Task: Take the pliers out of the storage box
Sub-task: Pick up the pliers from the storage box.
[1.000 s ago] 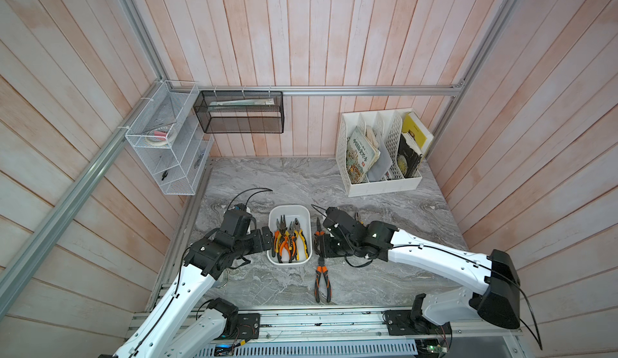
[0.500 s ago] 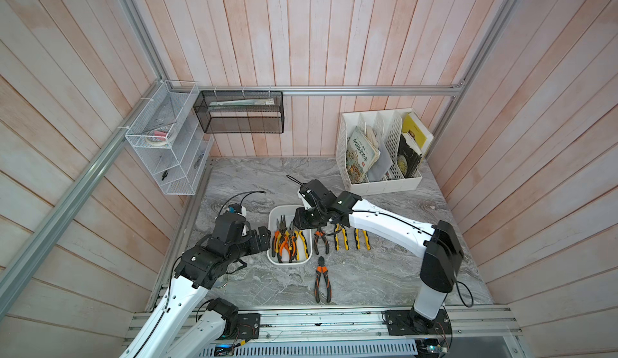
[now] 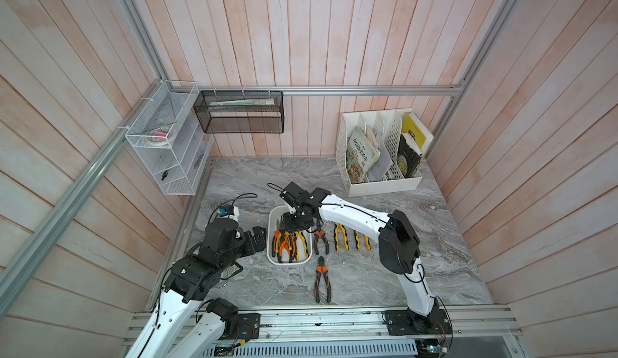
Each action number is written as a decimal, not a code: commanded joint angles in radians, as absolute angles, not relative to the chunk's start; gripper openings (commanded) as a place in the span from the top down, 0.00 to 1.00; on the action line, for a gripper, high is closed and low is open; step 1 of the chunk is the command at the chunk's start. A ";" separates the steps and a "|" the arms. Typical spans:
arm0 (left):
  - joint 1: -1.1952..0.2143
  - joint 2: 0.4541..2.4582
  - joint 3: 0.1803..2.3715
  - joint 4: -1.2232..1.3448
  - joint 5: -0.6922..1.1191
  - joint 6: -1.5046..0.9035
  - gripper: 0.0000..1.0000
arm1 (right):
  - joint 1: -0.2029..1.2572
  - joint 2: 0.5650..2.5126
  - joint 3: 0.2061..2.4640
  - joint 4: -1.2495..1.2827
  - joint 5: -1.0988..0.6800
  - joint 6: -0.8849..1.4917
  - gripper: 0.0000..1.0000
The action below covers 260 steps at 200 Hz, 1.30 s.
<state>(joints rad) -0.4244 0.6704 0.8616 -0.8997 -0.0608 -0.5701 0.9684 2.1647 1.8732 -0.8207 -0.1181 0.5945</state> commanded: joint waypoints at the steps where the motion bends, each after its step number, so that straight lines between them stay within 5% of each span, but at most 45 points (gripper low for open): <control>1: -0.420 0.657 0.845 -0.884 -0.081 -0.575 0.00 | 0.992 2.204 1.920 -0.872 -0.124 0.568 0.63; 260: -0.419 0.669 0.841 -0.880 -0.069 -0.565 0.00 | 1.028 2.373 2.109 -1.024 -0.070 0.555 0.69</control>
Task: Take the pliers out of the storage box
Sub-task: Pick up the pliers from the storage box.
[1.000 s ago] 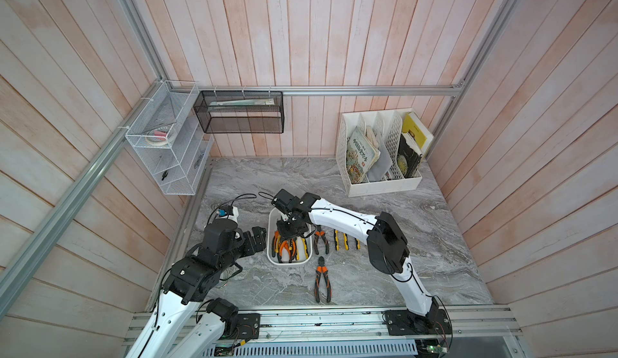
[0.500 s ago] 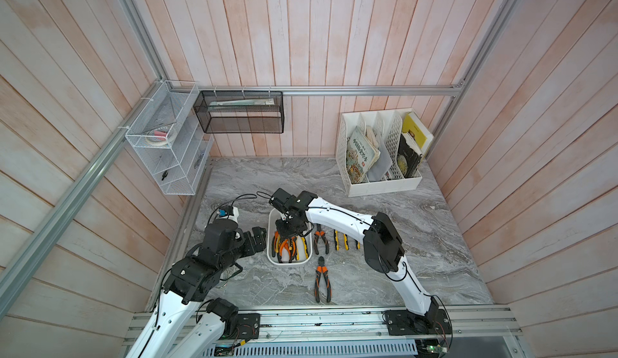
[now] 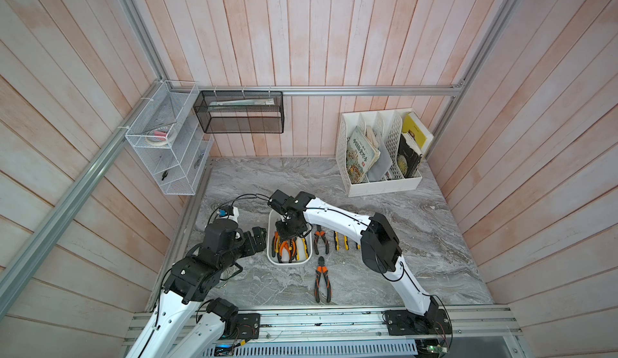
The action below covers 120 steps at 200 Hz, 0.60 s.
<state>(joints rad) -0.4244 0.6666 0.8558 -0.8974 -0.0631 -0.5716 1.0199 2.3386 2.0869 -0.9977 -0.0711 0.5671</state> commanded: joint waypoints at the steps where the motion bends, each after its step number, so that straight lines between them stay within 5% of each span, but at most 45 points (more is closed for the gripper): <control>1: -0.420 0.669 0.841 -0.881 -0.069 -0.565 0.00 | 1.028 2.375 2.109 -1.025 -0.070 0.554 0.69; 76: -0.420 0.674 0.841 -0.882 -0.066 -0.561 0.00 | 1.023 2.391 2.115 -1.022 -0.066 0.549 0.70; 120: -0.420 0.680 0.841 -0.882 -0.068 -0.561 0.00 | 1.022 2.383 2.128 -1.019 -0.063 0.555 0.80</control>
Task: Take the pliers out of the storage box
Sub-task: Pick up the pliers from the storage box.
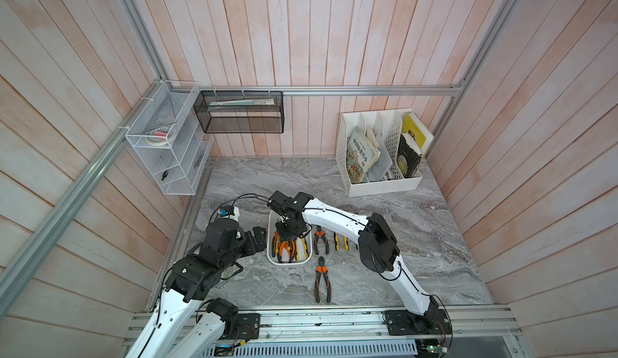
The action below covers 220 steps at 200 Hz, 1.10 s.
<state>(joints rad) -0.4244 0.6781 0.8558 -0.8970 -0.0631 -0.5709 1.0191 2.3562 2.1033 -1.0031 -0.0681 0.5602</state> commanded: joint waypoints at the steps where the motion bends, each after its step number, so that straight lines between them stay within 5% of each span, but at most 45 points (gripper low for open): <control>1: -0.420 0.680 0.842 -0.882 -0.068 -0.561 0.00 | 1.022 2.383 2.127 -1.018 -0.064 0.555 0.80; 89: -0.420 0.684 0.842 -0.884 -0.069 -0.561 0.00 | 1.023 2.304 2.121 -0.959 -0.012 0.561 1.00; 220: -0.419 0.673 0.842 -0.884 -0.071 -0.564 0.00 | 0.942 1.830 1.654 -0.754 0.124 0.606 1.00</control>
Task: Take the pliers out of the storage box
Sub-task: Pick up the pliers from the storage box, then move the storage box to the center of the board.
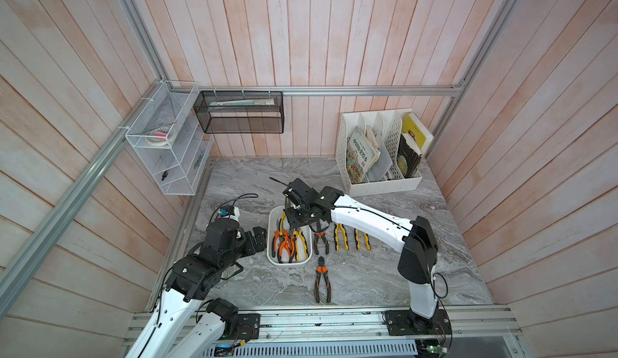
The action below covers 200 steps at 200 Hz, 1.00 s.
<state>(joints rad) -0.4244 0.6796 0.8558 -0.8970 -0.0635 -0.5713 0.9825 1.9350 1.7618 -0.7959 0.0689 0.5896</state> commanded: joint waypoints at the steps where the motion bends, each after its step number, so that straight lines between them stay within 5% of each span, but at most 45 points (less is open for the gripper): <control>1: -0.419 0.673 0.842 -0.884 -0.071 -0.564 0.00 | 0.940 1.824 1.645 -0.753 0.124 0.606 1.00; 86: -0.421 0.694 0.841 -0.884 -0.065 -0.565 0.00 | 0.852 1.529 1.205 -0.618 0.106 0.529 1.00; 200: -0.422 0.710 0.842 -0.888 -0.064 -0.568 0.00 | 0.909 1.694 1.205 -0.502 0.016 0.574 1.00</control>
